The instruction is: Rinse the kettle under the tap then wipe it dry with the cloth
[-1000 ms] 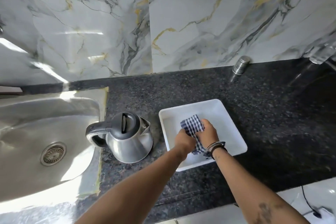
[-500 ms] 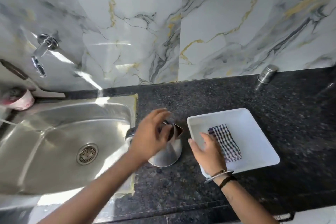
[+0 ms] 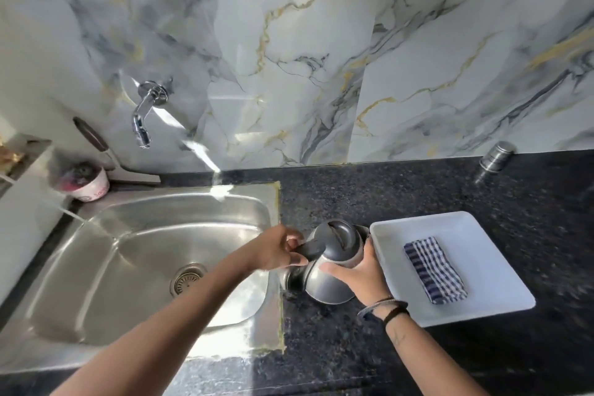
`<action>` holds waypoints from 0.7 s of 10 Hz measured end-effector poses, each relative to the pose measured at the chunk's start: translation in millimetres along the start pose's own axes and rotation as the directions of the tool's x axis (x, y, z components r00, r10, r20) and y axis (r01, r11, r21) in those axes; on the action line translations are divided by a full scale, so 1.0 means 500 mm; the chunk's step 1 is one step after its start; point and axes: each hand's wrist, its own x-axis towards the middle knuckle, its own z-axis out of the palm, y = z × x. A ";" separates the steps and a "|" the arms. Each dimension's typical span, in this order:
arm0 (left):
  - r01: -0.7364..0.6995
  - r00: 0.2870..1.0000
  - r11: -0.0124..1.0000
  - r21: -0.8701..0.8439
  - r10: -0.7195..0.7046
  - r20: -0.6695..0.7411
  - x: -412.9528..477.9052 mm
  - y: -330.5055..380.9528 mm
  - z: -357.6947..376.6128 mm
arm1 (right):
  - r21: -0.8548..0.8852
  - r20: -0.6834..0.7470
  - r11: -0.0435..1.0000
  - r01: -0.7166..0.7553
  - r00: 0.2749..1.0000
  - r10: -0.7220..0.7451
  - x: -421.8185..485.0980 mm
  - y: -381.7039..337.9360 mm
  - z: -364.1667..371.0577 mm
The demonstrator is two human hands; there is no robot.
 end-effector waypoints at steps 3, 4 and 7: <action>0.243 0.874 0.722 -0.648 -0.453 -0.177 -0.058 0.050 0.176 | -0.305 0.610 0.934 0.186 0.791 0.041 0.140 -0.068 -0.087; 0.212 0.842 0.696 -0.687 -0.487 -0.234 -0.047 0.077 0.198 | -0.336 0.639 0.915 0.222 0.768 0.048 0.165 -0.076 -0.100; 0.190 0.859 0.704 -0.684 -0.456 -0.231 -0.069 0.111 0.203 | -0.437 0.599 0.863 0.253 0.798 0.069 0.137 -0.077 -0.117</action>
